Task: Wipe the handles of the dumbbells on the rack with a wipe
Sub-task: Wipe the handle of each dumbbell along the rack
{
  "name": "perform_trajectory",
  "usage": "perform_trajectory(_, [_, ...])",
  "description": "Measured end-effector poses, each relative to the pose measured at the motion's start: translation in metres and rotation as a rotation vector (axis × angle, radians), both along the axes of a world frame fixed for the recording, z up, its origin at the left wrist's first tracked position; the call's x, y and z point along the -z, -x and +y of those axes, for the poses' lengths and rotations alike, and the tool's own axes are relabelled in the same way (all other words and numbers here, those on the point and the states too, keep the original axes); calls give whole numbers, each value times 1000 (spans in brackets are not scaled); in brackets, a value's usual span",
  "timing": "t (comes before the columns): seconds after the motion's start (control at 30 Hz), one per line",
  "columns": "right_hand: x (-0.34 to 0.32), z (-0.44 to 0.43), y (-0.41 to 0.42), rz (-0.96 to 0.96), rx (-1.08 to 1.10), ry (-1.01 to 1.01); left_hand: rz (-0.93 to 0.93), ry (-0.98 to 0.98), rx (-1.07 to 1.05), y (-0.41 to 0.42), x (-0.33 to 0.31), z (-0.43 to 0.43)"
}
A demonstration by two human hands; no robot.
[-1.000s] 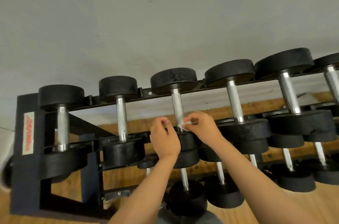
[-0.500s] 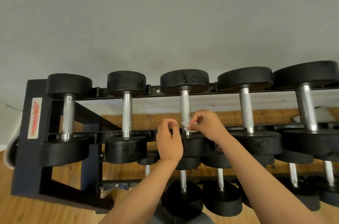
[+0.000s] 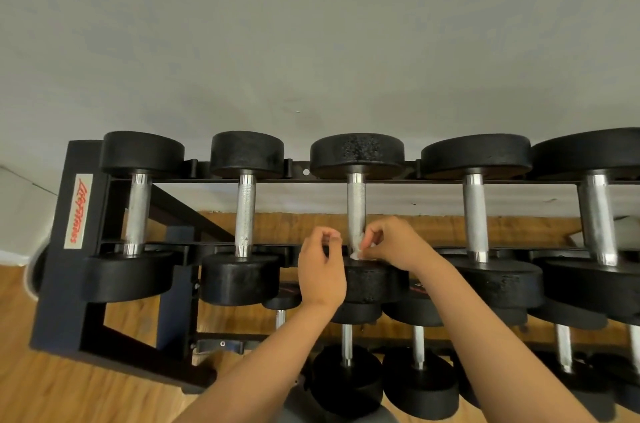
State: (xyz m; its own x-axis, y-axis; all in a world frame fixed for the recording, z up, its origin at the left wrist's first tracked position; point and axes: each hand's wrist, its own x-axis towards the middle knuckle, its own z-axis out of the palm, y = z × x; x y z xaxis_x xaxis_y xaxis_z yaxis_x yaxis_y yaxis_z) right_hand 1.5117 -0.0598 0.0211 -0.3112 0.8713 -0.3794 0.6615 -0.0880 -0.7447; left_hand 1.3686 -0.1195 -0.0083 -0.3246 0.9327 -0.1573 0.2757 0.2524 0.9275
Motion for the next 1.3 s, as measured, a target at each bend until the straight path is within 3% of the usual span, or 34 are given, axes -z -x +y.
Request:
perform_trajectory(0.23, [-3, -5, 9, -31, 164, -106, 0, -7, 14, 0, 1, 0])
perform_trajectory(0.4, [-3, -8, 8, -58, 75, 34, 13, 3, 27, 1, 0, 0])
perform_trajectory(0.53, [-2, -7, 4, -12, 150, 89, 28, 3, 39, 0, -3, -1])
perform_trajectory(0.7, [-1, -14, 3, 30, 251, 99, 31, -2, 36, 1, -7, 0])
perform_trajectory(0.87, [-6, -13, 15, -53, 238, 97, 64, 9, 57, 1, -8, -1])
perform_trajectory(1.1, [-7, -12, 5, 24, 244, 142, 75, 32, 49, 0, -12, -1])
perform_trajectory(1.23, [-8, -14, 4, 32, 213, 91, 322, 128, -93, -9, -20, -5])
perform_trajectory(1.3, [-10, -14, 6, 28, 182, 61, 324, 218, -208, -18, -24, -7])
